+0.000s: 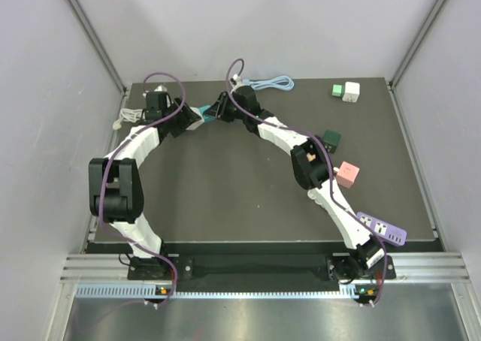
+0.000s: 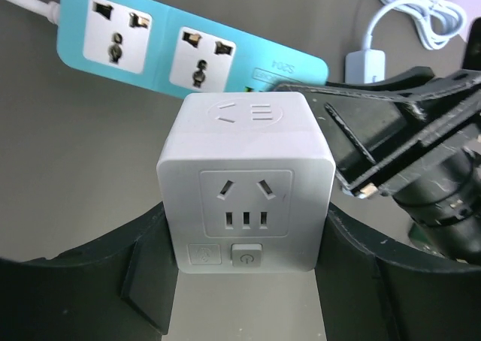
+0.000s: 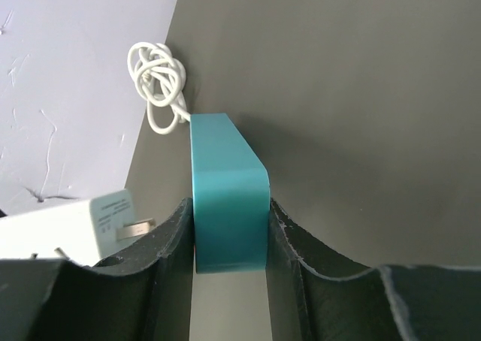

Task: Pull the plug off the socket

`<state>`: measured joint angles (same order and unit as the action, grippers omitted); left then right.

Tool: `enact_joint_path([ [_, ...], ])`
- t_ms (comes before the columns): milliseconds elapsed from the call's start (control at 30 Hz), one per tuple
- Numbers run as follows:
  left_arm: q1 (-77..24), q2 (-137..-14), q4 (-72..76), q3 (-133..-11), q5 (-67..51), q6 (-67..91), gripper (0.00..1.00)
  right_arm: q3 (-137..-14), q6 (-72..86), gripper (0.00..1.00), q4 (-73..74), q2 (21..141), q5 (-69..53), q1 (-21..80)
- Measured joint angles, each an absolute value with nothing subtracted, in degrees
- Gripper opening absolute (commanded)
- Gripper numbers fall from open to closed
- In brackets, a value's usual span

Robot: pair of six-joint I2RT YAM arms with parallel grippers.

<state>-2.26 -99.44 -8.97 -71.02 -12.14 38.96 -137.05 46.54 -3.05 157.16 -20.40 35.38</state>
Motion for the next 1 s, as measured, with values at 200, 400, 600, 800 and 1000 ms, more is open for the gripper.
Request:
enact_joint_path([
  [200, -2.96, -97.69, -11.79, -71.02, -9.93, 36.03, 0.00, -137.03, 46.63, 0.19, -4.84, 157.42, -20.40, 35.38],
  [400, -4.82, -93.54, -18.48, -71.13, -5.50, 30.06, 0.00, -136.88, 46.04, 0.44, -7.57, 158.34, -21.10, 35.33],
  [600, -5.23, -92.14, -21.93, -70.96, -7.40, 27.66, 0.00, -136.49, 41.52, 0.72, -4.21, 158.47, -20.05, 34.68],
  [800, -9.08, -92.44, -23.68, -70.65, -9.76, 27.29, 0.00, -135.02, 35.97, 0.88, -1.28, 157.25, -20.08, 33.41],
  [1000, -17.54, -97.43, -22.65, -71.66, -13.19, 28.18, 0.00, -126.13, 32.16, 0.98, 1.74, 148.83, -21.10, 31.05],
])
